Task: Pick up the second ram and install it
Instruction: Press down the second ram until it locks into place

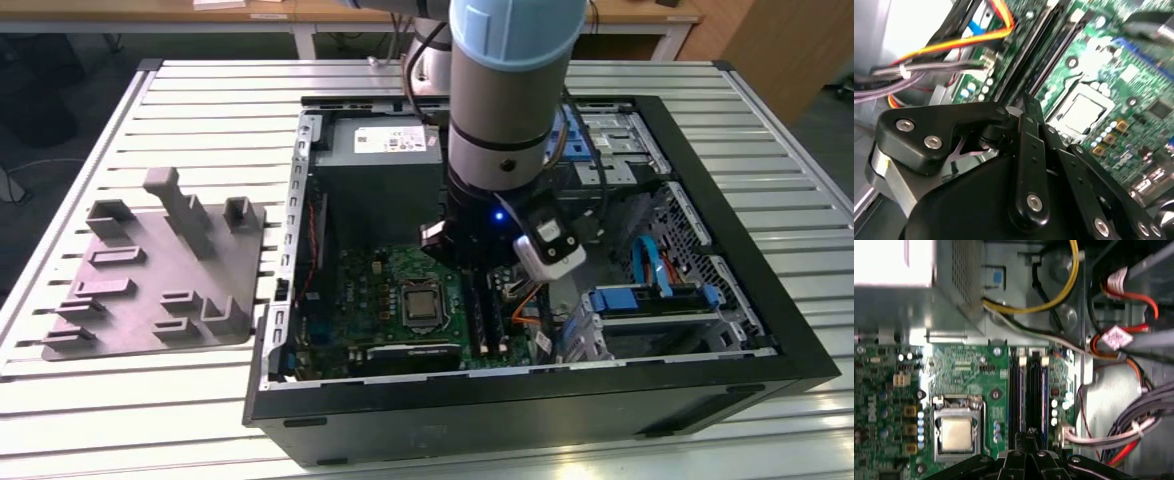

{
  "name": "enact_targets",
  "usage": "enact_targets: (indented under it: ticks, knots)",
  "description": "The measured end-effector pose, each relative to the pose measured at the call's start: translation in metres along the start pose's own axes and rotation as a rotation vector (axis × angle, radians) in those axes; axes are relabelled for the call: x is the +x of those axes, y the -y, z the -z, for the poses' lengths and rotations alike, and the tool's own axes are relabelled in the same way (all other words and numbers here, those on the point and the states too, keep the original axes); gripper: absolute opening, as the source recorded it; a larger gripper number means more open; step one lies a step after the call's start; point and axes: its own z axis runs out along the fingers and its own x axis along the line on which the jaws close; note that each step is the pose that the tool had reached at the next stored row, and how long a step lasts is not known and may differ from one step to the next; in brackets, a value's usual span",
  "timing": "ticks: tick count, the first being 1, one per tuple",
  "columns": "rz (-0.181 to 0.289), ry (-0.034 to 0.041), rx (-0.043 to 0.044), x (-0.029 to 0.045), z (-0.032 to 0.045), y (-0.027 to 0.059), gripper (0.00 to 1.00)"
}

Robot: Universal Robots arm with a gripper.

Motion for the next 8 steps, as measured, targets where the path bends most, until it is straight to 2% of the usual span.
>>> enact_targets:
  ticks: [3, 6, 8]
  knots:
    - [0.000, 0.0000, 0.0001, 0.0000, 0.0001, -0.0055, 0.11]
    - [0.000, -0.0001, 0.0005, -0.0002, 0.0008, -0.0065, 0.11]
    - [0.000, 0.0000, 0.0001, -0.0004, 0.0042, -0.0067, 0.11]
